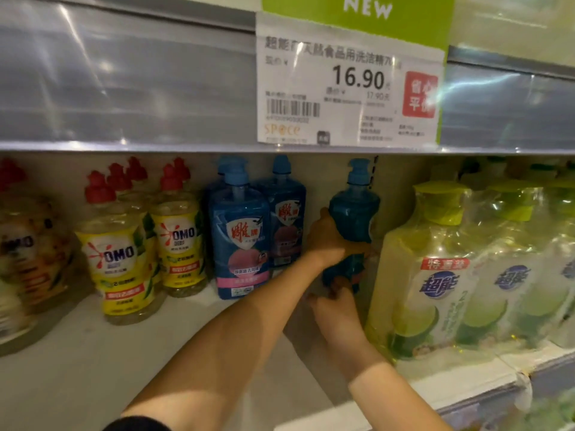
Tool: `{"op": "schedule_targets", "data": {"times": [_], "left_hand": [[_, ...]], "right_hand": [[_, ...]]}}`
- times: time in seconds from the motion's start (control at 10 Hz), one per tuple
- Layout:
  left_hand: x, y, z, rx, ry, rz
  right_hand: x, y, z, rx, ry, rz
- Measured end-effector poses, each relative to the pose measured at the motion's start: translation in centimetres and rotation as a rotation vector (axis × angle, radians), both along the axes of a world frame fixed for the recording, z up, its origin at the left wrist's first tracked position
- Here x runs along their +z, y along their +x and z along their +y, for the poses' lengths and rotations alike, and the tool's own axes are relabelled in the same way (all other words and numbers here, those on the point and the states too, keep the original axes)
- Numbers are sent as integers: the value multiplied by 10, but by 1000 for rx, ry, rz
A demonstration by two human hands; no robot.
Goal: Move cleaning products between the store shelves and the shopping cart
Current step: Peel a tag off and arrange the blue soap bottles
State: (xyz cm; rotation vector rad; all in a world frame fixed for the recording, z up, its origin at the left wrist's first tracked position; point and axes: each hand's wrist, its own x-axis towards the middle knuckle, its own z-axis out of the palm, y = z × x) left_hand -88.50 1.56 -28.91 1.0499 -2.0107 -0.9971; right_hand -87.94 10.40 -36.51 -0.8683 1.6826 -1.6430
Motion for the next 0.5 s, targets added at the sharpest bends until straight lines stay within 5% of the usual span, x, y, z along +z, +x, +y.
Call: {"op": "schedule_targets", "data": {"times": [0.3, 0.5], "left_hand": [[0, 71, 16, -37, -19, 25], [1, 105, 35, -43, -93, 47]], "right_hand": [[20, 6, 43, 176, -215, -2], [20, 9, 45, 133, -373, 200]]}}
